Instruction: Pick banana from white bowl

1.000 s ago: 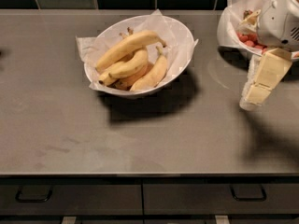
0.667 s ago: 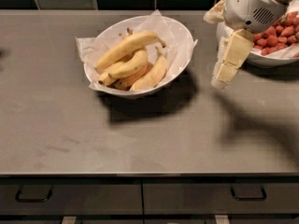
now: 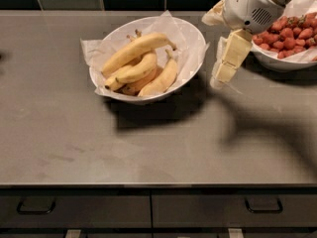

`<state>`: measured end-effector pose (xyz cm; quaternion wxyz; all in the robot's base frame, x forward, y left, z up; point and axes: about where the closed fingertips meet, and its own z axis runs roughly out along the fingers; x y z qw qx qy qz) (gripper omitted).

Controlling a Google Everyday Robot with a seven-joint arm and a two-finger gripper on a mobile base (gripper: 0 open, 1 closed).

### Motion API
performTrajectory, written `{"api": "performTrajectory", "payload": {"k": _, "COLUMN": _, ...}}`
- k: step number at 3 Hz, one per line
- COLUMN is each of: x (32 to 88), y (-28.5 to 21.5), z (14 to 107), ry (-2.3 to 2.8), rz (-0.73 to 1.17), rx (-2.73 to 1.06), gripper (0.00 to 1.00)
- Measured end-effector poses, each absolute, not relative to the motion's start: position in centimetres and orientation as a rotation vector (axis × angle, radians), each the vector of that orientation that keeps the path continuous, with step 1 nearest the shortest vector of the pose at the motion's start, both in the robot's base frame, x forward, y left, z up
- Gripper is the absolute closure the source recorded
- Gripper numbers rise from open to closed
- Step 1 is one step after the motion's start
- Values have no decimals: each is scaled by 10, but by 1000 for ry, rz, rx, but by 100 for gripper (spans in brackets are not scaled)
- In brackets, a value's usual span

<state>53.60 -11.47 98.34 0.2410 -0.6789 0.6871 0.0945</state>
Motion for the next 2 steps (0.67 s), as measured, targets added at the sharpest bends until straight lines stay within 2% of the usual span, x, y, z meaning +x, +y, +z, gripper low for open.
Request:
{"api": "performTrajectory", "payload": {"k": 1, "x": 565, "y": -79, "z": 976, "ry": 1796, "rz": 352, "rx": -1892, "gripper": 0}}
{"api": "performTrajectory", "payload": {"k": 2, "x": 565, "y": -79, "z": 976, "ry": 1796, "rz": 352, "rx": -1892, "gripper": 0}}
